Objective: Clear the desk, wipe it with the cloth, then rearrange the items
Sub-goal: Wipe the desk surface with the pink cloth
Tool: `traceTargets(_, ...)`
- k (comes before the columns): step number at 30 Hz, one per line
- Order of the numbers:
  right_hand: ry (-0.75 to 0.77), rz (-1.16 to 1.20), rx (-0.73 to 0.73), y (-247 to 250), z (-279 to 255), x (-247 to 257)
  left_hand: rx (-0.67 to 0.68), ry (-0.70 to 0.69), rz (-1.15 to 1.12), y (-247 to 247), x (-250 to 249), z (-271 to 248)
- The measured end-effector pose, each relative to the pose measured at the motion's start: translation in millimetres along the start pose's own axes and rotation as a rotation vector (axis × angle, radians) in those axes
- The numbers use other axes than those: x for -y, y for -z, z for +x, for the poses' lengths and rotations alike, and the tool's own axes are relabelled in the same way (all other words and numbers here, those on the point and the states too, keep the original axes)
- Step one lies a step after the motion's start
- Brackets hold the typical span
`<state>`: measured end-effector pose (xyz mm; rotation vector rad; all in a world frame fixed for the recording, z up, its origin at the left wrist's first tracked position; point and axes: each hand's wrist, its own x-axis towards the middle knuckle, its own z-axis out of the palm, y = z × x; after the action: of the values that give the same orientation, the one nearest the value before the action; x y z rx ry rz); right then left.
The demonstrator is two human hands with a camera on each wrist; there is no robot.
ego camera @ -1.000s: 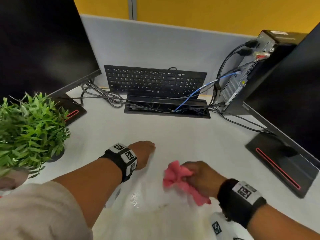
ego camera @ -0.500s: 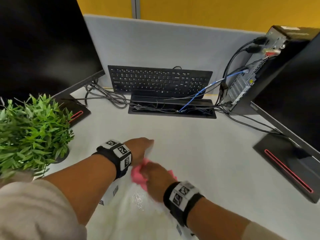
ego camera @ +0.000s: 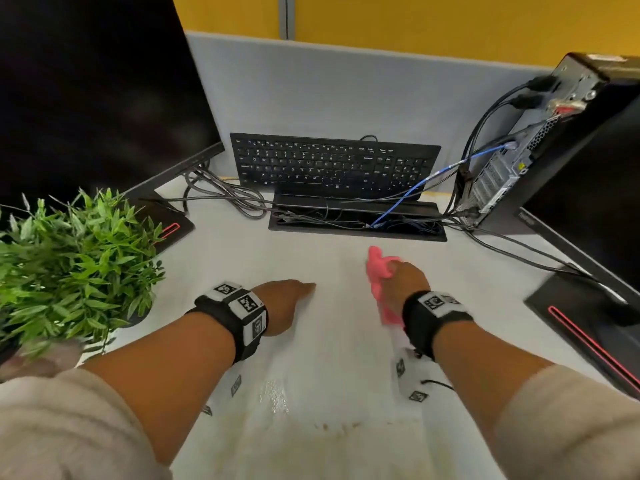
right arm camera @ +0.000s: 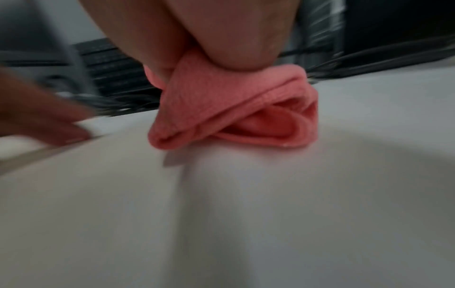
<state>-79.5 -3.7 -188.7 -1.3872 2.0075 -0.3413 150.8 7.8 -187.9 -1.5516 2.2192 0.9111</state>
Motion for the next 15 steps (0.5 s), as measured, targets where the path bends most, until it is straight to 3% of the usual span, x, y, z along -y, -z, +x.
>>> traceTargets(2, 0.079, -0.035, 0.104, -45, -11, 18, -0.016, -0.019, -0.016, 0, 6, 2)
traceTargets(5, 0.172, 0.245, 0.358, -88, -76, 40, -0.038, -0.051, -0.014, 0, 8, -1)
traceTargets(9, 0.412, -0.035, 0.725, -72, -145, 20, -0.011, -0.014, 0.032, -9, 12, -4)
traceTargets(11, 0.452, -0.279, 0.852, -50, -145, 1, -0.028, -0.010, 0.012, -12, 12, -4)
traceTargets(13, 0.325, -0.225, 0.754, -17, -126, -15, -0.043, -0.030, 0.035, -13, 9, -3)
traceTargets(15, 0.126, 0.133, 0.522, 22, -99, -22, -0.036, -0.066, 0.079, -14, 4, -1)
